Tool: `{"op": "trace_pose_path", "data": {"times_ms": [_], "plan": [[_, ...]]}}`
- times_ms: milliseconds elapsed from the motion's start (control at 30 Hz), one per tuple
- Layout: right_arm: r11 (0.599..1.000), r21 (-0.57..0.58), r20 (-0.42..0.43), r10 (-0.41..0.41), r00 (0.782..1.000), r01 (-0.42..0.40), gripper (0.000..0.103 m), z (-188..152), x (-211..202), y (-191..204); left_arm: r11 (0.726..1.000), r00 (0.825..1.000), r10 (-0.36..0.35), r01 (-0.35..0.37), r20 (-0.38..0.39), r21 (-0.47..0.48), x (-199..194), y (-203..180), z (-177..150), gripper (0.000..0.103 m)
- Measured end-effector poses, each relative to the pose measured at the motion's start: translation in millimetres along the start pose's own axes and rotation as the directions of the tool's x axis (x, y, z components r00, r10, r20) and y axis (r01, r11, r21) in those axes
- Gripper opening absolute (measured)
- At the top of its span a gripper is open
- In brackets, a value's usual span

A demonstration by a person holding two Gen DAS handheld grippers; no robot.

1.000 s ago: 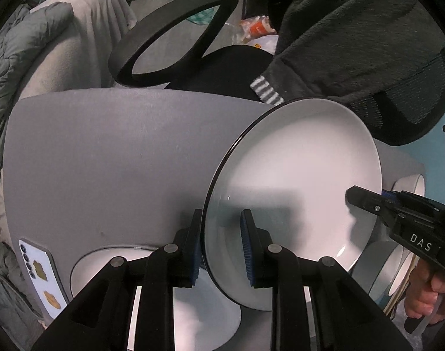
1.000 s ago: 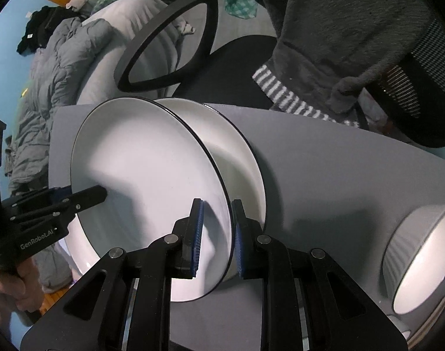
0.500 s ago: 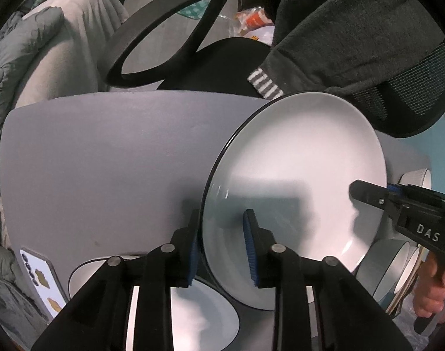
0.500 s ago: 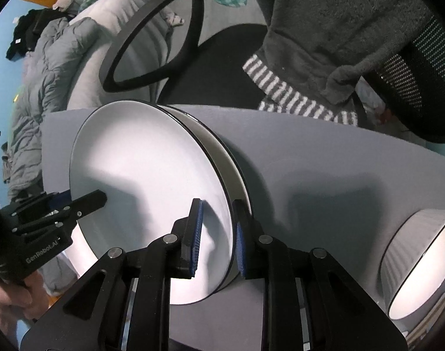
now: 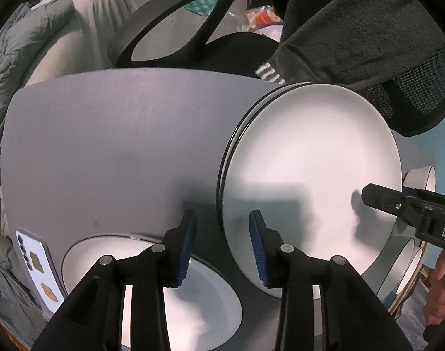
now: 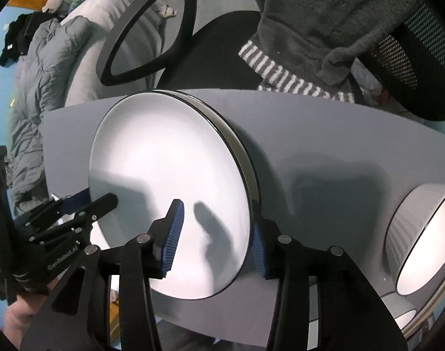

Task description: Organize plates and bowls

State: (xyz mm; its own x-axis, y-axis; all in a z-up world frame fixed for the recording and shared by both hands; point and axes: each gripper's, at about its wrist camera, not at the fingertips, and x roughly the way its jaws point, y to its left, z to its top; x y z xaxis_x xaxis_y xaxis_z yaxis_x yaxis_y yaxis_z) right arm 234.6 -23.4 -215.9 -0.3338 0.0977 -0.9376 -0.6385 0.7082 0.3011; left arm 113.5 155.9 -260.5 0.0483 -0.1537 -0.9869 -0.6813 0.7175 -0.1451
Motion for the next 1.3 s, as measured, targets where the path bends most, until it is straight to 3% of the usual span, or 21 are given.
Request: {"op": "trace_pose_path", "data": {"times_ms": [567,633,833,1100,1300], "plan": [[1.000,0.013,0.038,-0.029,0.999,0.028,0.042,-19,-8,1,0.996,0.994,-0.076,0.080,0.085,-0.042,-31,8,-30,0.042],[0.998,0.013,0.043,-0.066,0.997,0.066,0.051,-22,-8,3,0.995,0.992,-0.085,0.090,0.095,-0.051,-33,11,-35,0.042],[0.996,0.019,0.052,-0.093,0.994,0.092,0.051,-33,-4,1,0.990,0.987,-0.109,0.118,0.118,-0.071,-40,19,-48,0.042],[0.985,-0.019,0.133,-0.168,0.977,0.172,0.052,-60,-22,16,0.993,0.979,-0.097,0.109,0.181,-0.054,-63,29,-78,0.048],[0.977,-0.054,0.194,-0.190,0.962,0.204,0.058,-81,-38,30,0.995,0.969,-0.086,0.093,0.232,-0.022,-82,39,-103,0.055]]}}
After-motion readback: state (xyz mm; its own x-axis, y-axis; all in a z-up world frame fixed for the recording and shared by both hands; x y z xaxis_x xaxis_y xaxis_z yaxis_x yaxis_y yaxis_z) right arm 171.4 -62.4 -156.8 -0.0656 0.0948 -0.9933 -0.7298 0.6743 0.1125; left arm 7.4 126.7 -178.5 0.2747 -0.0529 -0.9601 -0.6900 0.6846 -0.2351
